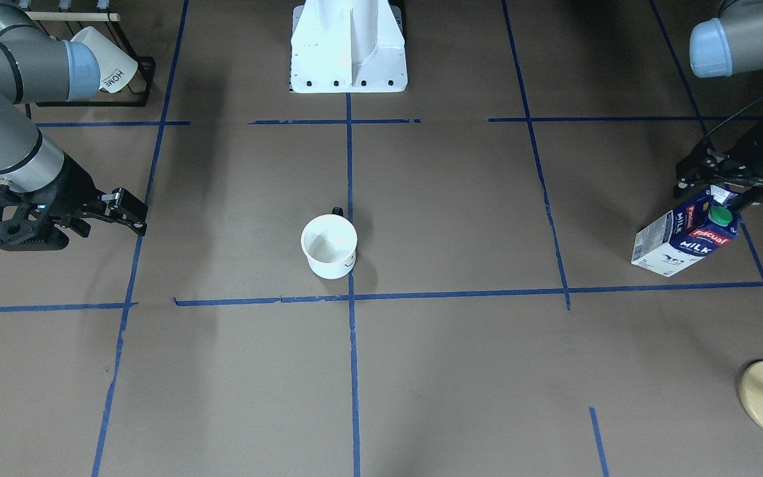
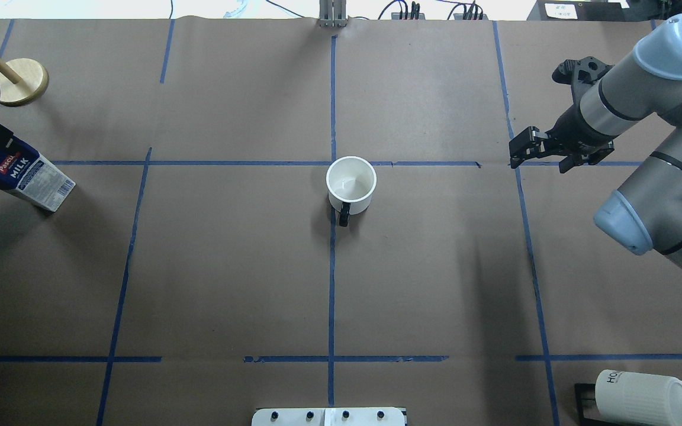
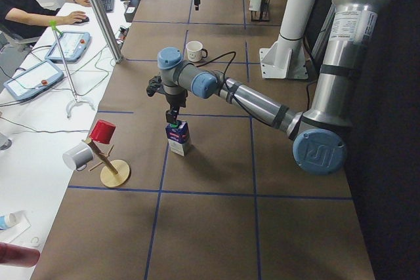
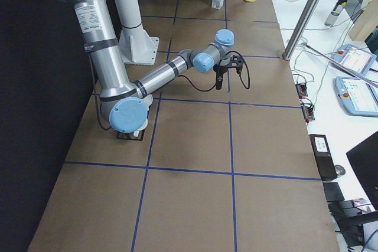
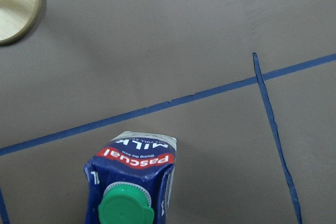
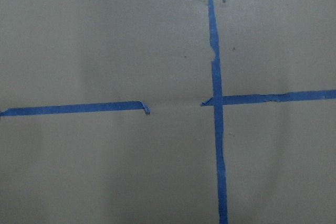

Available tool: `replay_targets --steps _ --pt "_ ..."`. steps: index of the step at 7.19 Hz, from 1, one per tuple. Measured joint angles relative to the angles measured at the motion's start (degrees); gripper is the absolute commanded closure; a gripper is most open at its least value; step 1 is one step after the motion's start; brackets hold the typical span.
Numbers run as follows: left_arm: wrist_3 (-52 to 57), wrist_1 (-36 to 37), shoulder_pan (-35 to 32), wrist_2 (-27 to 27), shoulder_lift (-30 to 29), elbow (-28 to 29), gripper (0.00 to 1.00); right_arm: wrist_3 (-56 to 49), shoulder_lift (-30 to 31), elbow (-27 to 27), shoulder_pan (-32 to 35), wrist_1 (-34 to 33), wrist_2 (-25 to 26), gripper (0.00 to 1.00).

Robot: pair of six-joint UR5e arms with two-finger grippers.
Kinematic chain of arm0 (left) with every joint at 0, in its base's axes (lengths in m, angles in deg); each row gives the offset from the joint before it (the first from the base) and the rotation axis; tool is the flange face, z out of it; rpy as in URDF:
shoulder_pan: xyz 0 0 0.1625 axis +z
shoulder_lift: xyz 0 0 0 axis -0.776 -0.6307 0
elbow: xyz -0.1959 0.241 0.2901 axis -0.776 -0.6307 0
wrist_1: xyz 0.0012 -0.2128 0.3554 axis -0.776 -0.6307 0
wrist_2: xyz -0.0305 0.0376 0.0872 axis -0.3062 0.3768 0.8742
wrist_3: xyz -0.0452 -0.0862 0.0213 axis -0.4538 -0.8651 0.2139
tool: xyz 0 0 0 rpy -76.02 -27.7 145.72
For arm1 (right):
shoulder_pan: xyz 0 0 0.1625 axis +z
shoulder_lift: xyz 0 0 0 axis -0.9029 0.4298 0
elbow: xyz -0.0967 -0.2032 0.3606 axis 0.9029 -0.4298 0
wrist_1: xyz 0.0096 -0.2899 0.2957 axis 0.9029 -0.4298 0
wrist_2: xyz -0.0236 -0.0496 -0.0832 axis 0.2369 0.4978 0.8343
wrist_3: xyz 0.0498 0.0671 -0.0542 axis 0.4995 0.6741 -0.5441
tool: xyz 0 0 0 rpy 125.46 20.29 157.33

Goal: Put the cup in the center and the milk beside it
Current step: 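Lower the left gripper onto the milk carton's top and grasp it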

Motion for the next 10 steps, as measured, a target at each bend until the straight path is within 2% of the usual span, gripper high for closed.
replay_targets --steps 3,8,9,10 --pt "5.4 1.1 -0.2 2.2 -1.6 2.5 0.01 -0.2 0.5 0.0 0.0 0.1 0.2 0.0" --pt "5.8 1.4 0.0 1.7 -2.6 6.5 0.01 -0.2 0.5 -0.1 -0.1 0.1 0.2 0.0" --pt "5.8 1.4 0.1 1.7 -2.8 7.2 0.03 -0.2 0.4 -0.1 -0.2 0.1 0.2 0.0" --pt "5.7 1.3 0.2 1.6 -2.9 7.7 0.15 -0.2 0.4 -0.2 -0.2 0.1 0.2 0.0"
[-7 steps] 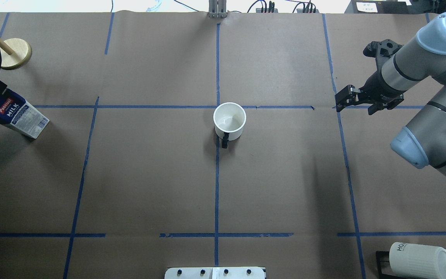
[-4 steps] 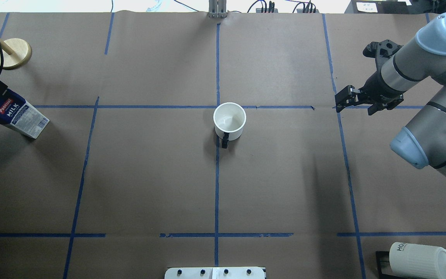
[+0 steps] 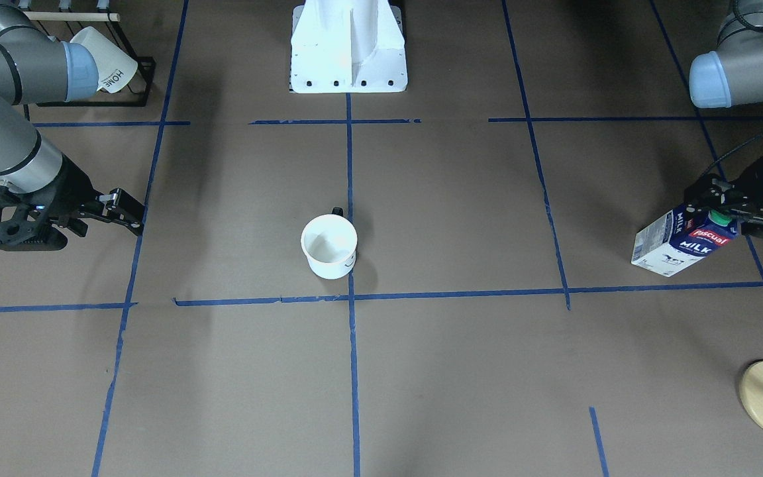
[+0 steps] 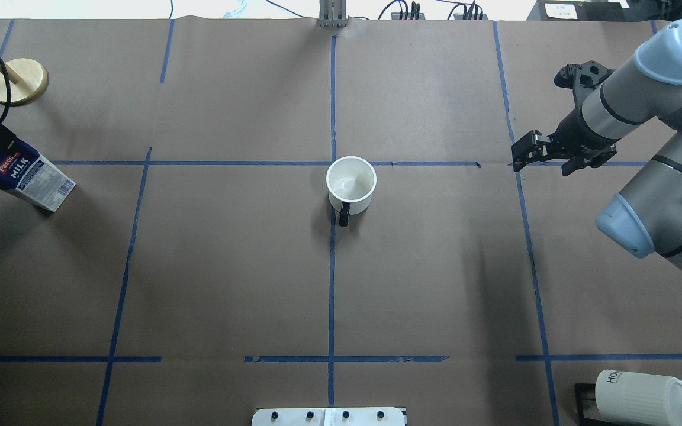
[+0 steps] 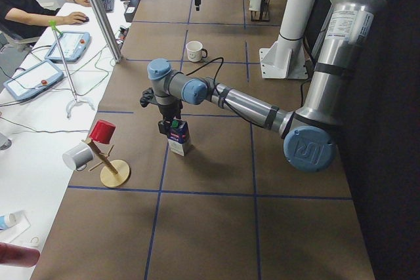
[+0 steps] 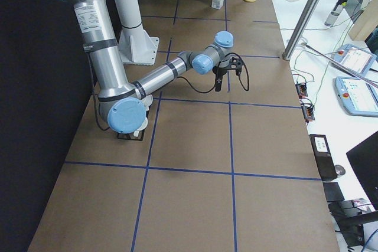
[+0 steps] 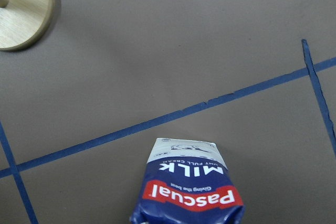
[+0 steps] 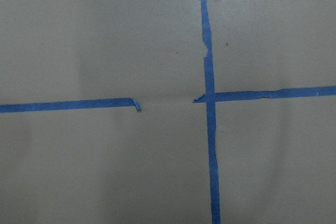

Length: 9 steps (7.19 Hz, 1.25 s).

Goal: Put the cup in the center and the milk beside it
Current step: 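Lower the left gripper onto the milk carton's top and grasp it, then carry the milk carton with the left gripper beside the mug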

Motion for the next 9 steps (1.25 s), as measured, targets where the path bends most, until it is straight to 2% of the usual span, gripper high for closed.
replay_targets --steps 2,3,4,6,8,9 --pt "0.0 0.0 0.0 -0.1 -0.1 0.3 0.68 0.0 -0.1 -0.2 -0.1 0.0 0.1 0.0" --pt "0.0 0.0 0.1 -0.1 -0.1 0.3 0.85 0.1 -0.1 -0.3 -0.2 0.0 0.1 0.0" --pt "0.0 0.1 0.1 -0.1 -0.1 0.1 0.91 0.2 -0.3 -0.3 -0.2 0.0 0.1 0.0" --pt "-0.2 1.6 -0.1 -2.1 0.0 -2.1 0.91 0.3 -0.5 -0.3 -0.3 0.0 0.1 0.0" --pt "-4.1 9.0 -0.1 -3.7 -3.0 -8.3 0.91 0.3 -0.4 -0.1 -0.1 0.0 0.1 0.0" --pt "-10.7 12.4 0.6 -3.8 -6.4 -10.6 0.91 0.2 -0.3 0.0 0.0 0.0 0.0 0.0"
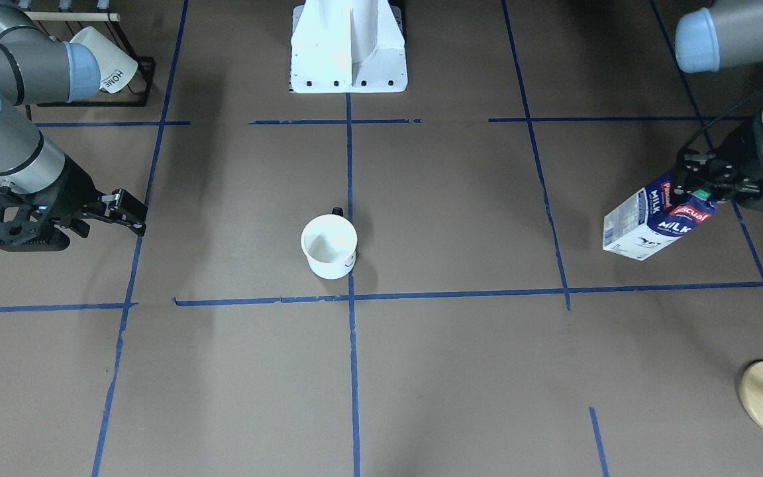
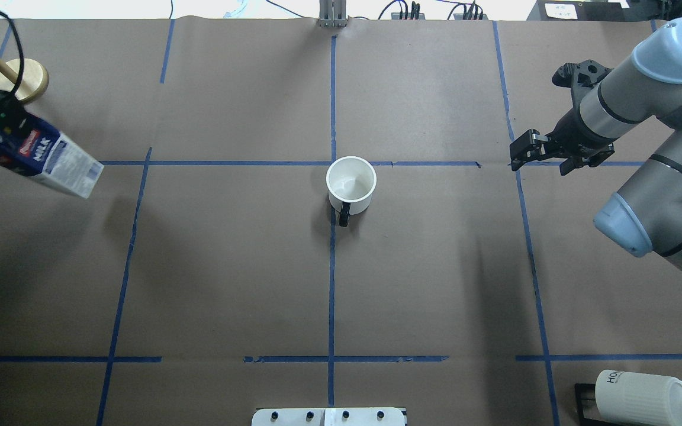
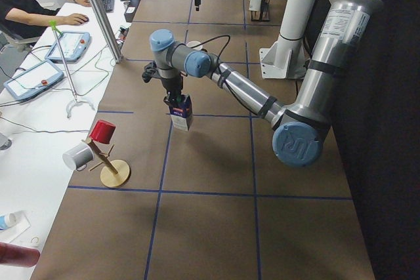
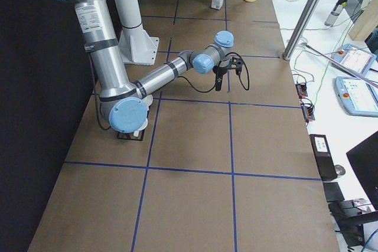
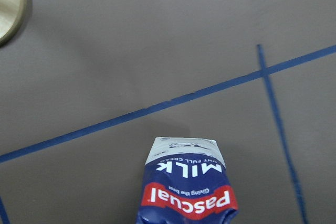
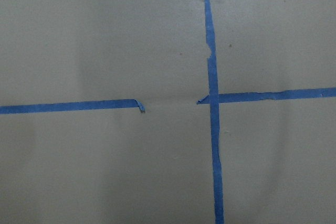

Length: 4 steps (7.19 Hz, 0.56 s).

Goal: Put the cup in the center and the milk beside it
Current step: 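Carry the milk carton with the left gripper beside the mug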

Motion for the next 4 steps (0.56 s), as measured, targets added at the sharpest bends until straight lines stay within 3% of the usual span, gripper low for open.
replay_targets --steps 2,4 --pt "-18.6 2.8 6.7 0.2 -7.0 -2.0 0.91 -0.1 0.6 0.2 0.4 0.0 0.0 0.0" --pt "-34.2 3.0 15.1 1.4 -16.5 2.7 0.9 -0.2 1.3 0.5 0.8 0.1 0.0 0.0"
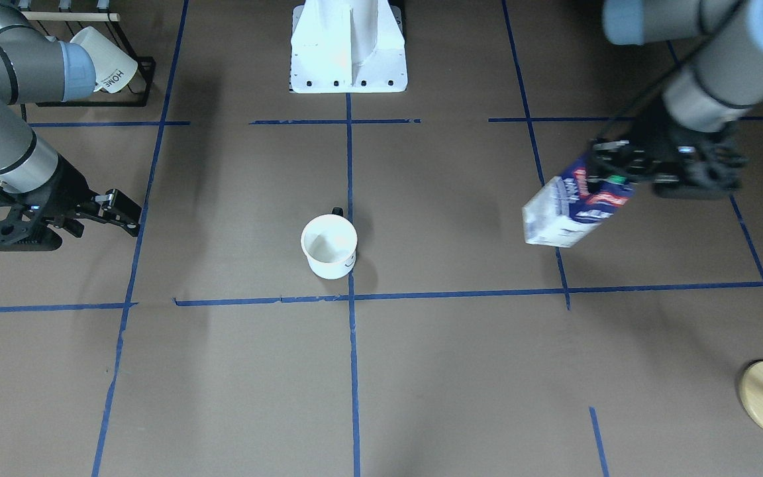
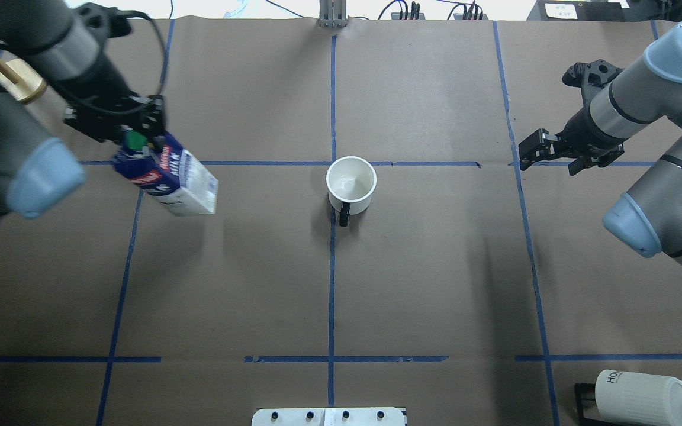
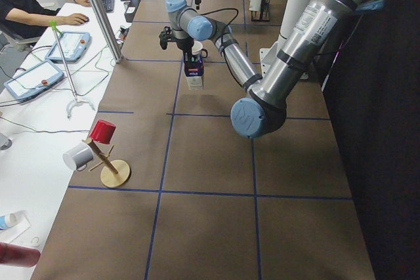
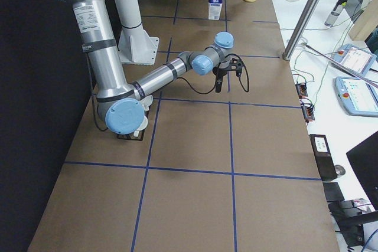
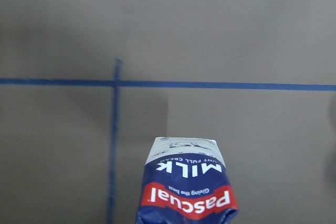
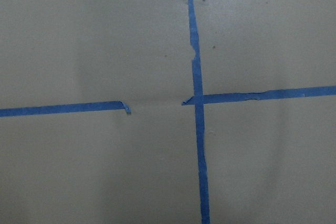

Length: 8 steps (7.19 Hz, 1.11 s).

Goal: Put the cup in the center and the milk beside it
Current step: 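Carry the milk carton with the left gripper beside the mug, then lower the carton upright next to the mug and open the left gripper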

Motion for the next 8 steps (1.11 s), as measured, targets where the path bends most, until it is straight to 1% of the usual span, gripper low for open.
replay_targets --steps 2,4,5,8 --pt "-7.7 -0.1 6.1 3.3 -10.7 9.5 0.89 0.1 0.1 0.1 0.0 0.0 0.0 0.0" --pt "-9.6 -0.3 8.5 5.6 -18.9 19.3 0.88 0.2 0.1 0.1 -0.1 0.0 0.1 0.0" --pt "-9.7 -0.3 8.7 5.9 -20.8 22.0 0.86 0.2 0.1 0.1 -0.2 0.0 0.1 0.0" --pt "-9.3 -0.9 8.9 6.8 -22.0 24.5 0.85 0.2 0.1 0.1 -0.2 0.0 0.2 0.0"
